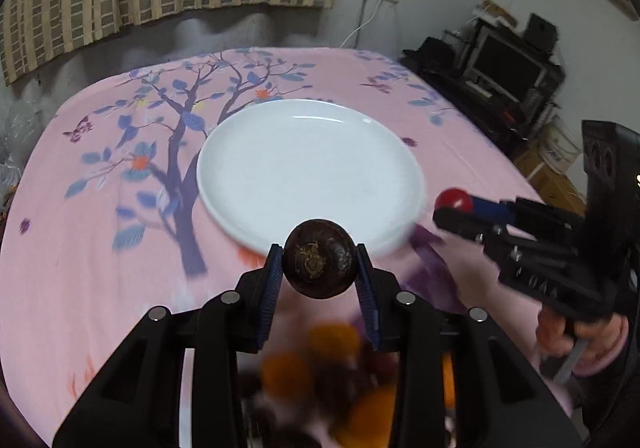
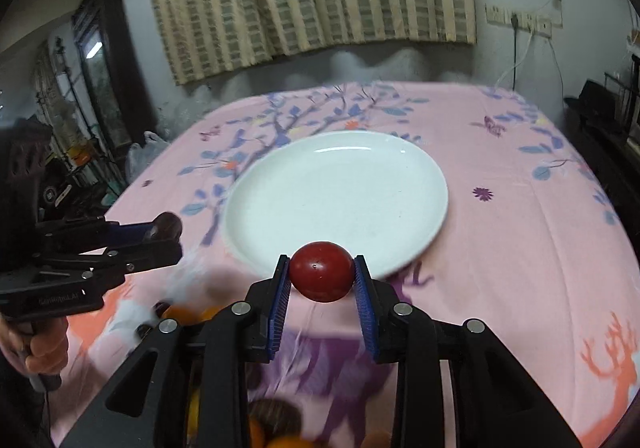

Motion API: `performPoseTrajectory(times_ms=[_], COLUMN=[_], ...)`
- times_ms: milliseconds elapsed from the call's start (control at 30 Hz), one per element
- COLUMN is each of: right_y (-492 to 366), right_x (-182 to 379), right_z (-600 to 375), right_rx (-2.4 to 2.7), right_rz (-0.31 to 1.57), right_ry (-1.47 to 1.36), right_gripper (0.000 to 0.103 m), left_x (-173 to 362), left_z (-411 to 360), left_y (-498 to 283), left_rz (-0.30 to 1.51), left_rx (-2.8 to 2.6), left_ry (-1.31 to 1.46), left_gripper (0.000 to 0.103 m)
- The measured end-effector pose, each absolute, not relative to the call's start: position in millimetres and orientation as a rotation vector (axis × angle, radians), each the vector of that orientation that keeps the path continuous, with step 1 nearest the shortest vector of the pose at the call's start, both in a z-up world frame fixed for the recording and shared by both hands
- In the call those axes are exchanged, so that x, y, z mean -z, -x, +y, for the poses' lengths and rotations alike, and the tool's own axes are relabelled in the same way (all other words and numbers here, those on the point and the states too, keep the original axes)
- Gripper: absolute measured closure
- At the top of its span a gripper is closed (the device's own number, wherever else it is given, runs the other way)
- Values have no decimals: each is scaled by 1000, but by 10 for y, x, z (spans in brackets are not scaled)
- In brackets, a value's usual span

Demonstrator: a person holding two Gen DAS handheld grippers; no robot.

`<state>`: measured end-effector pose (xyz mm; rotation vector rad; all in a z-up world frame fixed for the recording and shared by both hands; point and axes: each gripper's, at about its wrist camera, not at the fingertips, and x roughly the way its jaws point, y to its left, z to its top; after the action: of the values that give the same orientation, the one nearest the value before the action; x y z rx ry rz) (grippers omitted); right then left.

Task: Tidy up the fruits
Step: 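Grasp the red tomato with the right gripper while the left grasps a mangosteen, then place the tomato and mangosteen onto the white plate with both grippers, then carry an orange to the plate with the right gripper while the left carries a tangerine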

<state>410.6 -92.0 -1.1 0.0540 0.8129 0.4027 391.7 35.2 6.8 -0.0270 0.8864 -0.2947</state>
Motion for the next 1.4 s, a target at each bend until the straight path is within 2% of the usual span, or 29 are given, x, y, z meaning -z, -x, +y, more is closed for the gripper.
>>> performPoseTrajectory(times_ms=[167, 200, 233, 267, 300, 333, 400, 633, 800, 933, 1067, 1133, 1367, 1400], right_y=[-4562, -4561, -4546, -4473, -4359, -4254, -4007, -2850, -2482, -2493, -2637, -2636, -2548, -2540], right_x=[281, 288, 273, 226, 157, 97, 2, -50, 65, 187, 302, 323, 61, 32], right_z=[-785, -767, -762, -772, -795, -821, -887, -893, -570, -457, -442, -425, -708, -750], right_rx=[-384, -384, -371, -349, -354, -370, -412, -535, -563, -536, -521, -514, -494, -487], right_rz=[862, 864, 861, 842, 821, 810, 793, 772, 766, 816, 864, 858, 812, 807], right_ry=[-35, -24, -12, 0, 4, 2, -8, 111, 296, 338, 336, 353, 205, 194], right_gripper=[70, 54, 33, 29, 27, 26, 26, 26, 26, 34, 46, 60, 61, 61], left_x=[152, 180, 195, 181, 125, 54, -99, -266, -86, 31, 54, 53, 111, 121], left_z=[232, 229, 230, 244, 289, 322, 391, 632, 693, 743, 844, 855, 500, 433], left_y=[-4615, -4666, -4689, -4685, -4636, -4551, -4319, -3081, -2483, -2187, -2043, -2029, -2331, -2373], left_rz=[948, 962, 976, 982, 963, 934, 878, 801, 804, 818, 817, 814, 804, 804], left_rx=[248, 237, 218, 195, 182, 188, 195, 272, 278, 239, 224, 222, 300, 314], left_ry=[1, 0, 4, 13, 25, 30, 19, 25, 45, 42, 77, 76, -9, -23], left_gripper=[68, 65, 46, 37, 21, 12, 8, 6, 6, 6, 6, 6, 7, 11])
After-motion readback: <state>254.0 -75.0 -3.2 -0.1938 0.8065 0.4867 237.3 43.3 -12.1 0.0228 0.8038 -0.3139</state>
